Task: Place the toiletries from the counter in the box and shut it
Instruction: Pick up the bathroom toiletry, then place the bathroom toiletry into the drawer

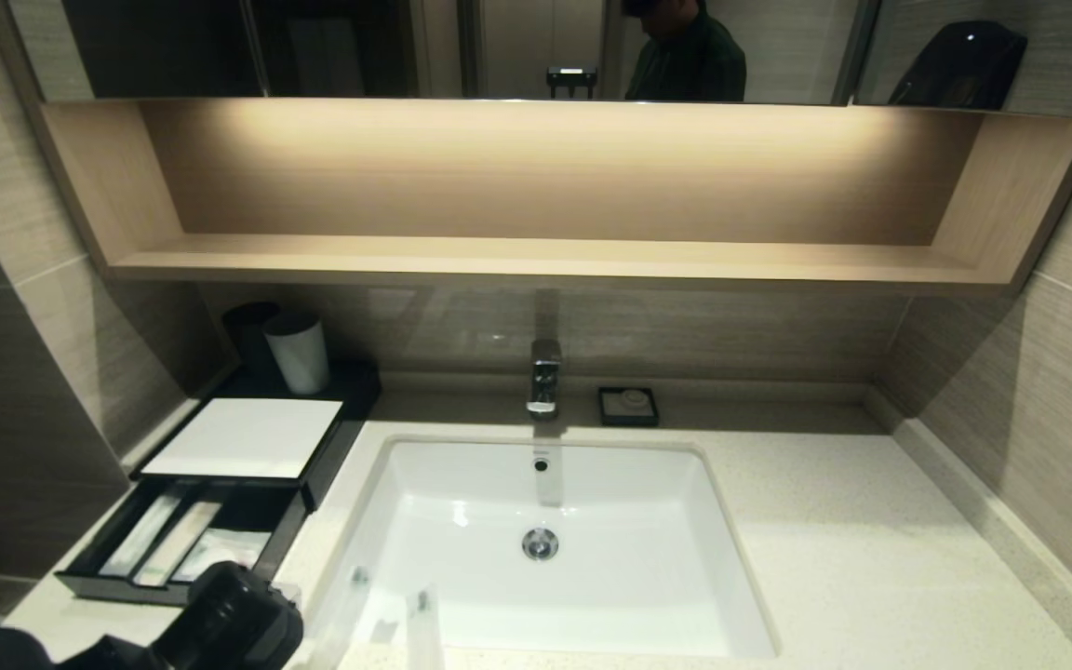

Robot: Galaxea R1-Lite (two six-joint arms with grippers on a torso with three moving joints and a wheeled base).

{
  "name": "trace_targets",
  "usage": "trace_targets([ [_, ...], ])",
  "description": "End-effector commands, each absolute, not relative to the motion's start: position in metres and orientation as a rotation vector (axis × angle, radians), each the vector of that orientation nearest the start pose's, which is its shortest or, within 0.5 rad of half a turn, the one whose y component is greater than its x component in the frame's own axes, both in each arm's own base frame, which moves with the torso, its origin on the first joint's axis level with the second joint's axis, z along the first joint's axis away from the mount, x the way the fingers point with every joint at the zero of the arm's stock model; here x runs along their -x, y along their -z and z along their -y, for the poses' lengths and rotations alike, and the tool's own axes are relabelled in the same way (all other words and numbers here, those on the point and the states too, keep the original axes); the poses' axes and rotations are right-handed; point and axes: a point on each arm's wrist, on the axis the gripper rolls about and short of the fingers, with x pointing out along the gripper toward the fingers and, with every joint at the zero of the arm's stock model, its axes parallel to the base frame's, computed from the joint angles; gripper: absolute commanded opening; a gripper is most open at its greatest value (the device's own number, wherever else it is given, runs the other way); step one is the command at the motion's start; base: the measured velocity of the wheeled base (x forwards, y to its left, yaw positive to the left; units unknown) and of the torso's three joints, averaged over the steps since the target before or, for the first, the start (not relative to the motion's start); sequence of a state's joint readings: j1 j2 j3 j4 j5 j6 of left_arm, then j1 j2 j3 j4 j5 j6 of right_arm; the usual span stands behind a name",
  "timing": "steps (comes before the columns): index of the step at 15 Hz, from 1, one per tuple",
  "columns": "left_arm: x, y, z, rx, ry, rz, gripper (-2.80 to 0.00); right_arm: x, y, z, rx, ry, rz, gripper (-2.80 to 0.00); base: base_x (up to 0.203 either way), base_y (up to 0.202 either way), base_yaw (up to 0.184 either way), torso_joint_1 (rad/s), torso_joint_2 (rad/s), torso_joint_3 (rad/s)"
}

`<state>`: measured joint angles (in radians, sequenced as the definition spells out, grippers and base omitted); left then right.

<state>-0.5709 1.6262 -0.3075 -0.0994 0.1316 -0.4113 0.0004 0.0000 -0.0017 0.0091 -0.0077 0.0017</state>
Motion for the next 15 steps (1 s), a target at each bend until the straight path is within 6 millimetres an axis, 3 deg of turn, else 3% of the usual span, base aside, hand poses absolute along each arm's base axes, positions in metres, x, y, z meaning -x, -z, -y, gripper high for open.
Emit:
trace_targets([
  [1,-0.142,-0.064,0.087,-0.041,0.146,-1.14,-2.8,0.023,-0.075,0.0,-0.002,0.007,-0.006,-2.8,0.0,0.0,0.0,0.0,0.0,0.0],
  [8,-0.136,-0.088,0.08,-0.034,0.138,-1.004,-2.8,0.023,-0.075,0.0,-0.002,0.007,-0.008,-2.8,0.0,0.0,0.0,0.0,0.0,0.0],
  [13,-0.116,-0.141,0.057,-0.06,0.114,-0.91,-2.8,0.023,-0.075,0.0,-0.001,0.006,-0.008,-2.8,0.0,0.0,0.0,0.0,0.0,0.0],
  [15,-0.113,-0.151,0.046,-0.082,0.072,-0.915,-2.8,0.023,-0.075,0.0,-0.002,0.007,-0.008,-2.8,0.0,0.0,0.0,0.0,0.0,0.0],
])
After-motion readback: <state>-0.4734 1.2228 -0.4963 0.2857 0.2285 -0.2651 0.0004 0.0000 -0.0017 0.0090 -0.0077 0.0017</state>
